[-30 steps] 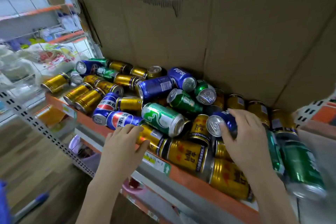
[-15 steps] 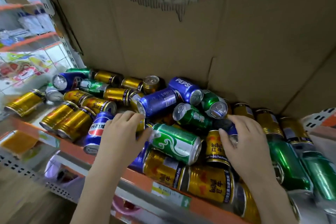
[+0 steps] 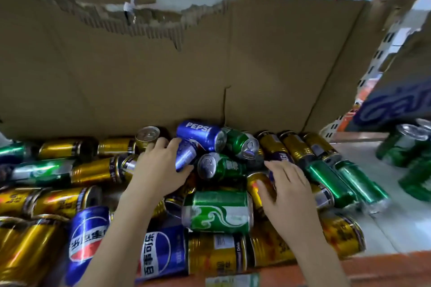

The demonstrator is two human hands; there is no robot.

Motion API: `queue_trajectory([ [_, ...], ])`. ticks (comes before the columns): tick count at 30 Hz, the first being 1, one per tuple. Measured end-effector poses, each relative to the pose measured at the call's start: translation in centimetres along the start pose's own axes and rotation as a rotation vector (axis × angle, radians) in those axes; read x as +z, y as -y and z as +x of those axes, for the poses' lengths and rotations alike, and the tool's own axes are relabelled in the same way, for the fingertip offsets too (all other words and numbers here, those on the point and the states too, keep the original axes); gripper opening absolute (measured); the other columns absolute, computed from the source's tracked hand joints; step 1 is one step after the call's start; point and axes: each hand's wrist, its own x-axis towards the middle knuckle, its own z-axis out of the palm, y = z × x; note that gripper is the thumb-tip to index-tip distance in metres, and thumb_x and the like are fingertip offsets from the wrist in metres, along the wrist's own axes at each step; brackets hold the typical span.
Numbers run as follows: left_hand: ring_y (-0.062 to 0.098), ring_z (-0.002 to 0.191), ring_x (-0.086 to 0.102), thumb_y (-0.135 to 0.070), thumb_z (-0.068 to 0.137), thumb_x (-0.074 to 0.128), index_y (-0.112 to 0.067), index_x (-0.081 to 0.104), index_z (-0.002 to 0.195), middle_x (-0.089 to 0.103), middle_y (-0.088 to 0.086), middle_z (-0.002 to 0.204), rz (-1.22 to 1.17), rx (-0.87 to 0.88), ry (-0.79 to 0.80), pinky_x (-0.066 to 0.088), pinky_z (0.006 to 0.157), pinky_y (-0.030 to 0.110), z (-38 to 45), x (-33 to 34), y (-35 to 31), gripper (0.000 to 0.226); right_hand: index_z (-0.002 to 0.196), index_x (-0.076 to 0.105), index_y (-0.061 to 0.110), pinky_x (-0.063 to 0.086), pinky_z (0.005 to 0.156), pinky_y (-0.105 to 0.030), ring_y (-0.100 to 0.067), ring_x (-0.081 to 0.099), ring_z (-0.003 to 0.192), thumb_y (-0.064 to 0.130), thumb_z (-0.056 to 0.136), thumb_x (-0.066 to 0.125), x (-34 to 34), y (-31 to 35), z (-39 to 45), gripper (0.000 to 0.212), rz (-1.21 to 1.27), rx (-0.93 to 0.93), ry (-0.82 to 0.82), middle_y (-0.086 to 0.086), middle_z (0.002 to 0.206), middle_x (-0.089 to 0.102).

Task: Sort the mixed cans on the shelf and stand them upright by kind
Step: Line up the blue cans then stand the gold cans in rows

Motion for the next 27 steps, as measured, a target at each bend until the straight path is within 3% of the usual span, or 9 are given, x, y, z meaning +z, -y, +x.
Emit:
queue_trajectory([
  [4, 0.032, 0.121, 0.043, -0.057, 0.079, 0.057, -0.026, 0.011, 0.149, 0.036, 0.005, 0.138, 0.065, -0.031, 0.07, 0.04, 0.094, 0.039, 0.0, 1.0, 0.3, 0.089, 0.119, 0.059, 0.011, 0.043, 0.099, -0.04, -0.023, 0.052, 0.116, 0.027, 0.088, 0.061, -0.6, -0.5, -0.5, 0.035, -0.025, 0.062, -0.002, -0.004, 0.117, 0.06],
  [8, 0.032, 0.118, 0.047, -0.06, 0.079, 0.06, -0.028, 0.004, 0.149, 0.039, 0.007, 0.137, 0.003, -0.081, 0.07, 0.044, 0.087, 0.038, -1.8, 1.0, 1.3, 0.095, 0.118, 0.059, 0.009, 0.043, 0.098, -0.04, -0.024, 0.051, 0.115, 0.025, 0.085, 0.064, -0.2, -0.3, -1.0, 0.036, -0.054, 0.075, -0.014, -0.005, 0.115, 0.06],
  [13, 0.027, 0.112, 0.052, -0.051, 0.078, 0.066, -0.025, 0.018, 0.147, 0.046, 0.006, 0.131, -0.193, -0.14, -0.002, 0.045, 0.081, 0.034, -3.8, 1.1, 2.1, 0.088, 0.119, 0.059, 0.007, 0.042, 0.099, -0.046, -0.031, 0.051, 0.116, 0.022, 0.082, 0.069, 0.6, -0.1, 0.1, 0.041, -0.092, 0.079, -0.02, -0.01, 0.117, 0.059],
  [19, 0.025, 0.103, 0.054, -0.036, 0.074, 0.072, -0.026, 0.035, 0.14, 0.048, 0.004, 0.123, -0.288, -0.075, -0.15, 0.039, 0.076, 0.029, -4.9, -0.1, 2.8, 0.076, 0.132, 0.048, 0.009, 0.037, 0.101, -0.043, -0.032, 0.044, 0.121, 0.03, 0.081, 0.07, 1.1, -1.0, 1.8, 0.059, -0.188, 0.241, 0.127, -0.013, 0.129, 0.05],
  [27, 0.024, 0.094, 0.058, -0.022, 0.063, 0.081, -0.022, 0.05, 0.129, 0.055, 0.005, 0.116, -0.324, 0.071, -0.321, 0.041, 0.068, 0.025, -5.9, -2.4, 2.9, 0.073, 0.139, 0.033, 0.023, 0.05, 0.079, -0.048, -0.044, 0.05, 0.11, 0.048, 0.079, 0.066, 1.7, -0.4, 1.0, 0.072, -0.089, 0.438, 0.062, -0.017, 0.137, 0.032],
])
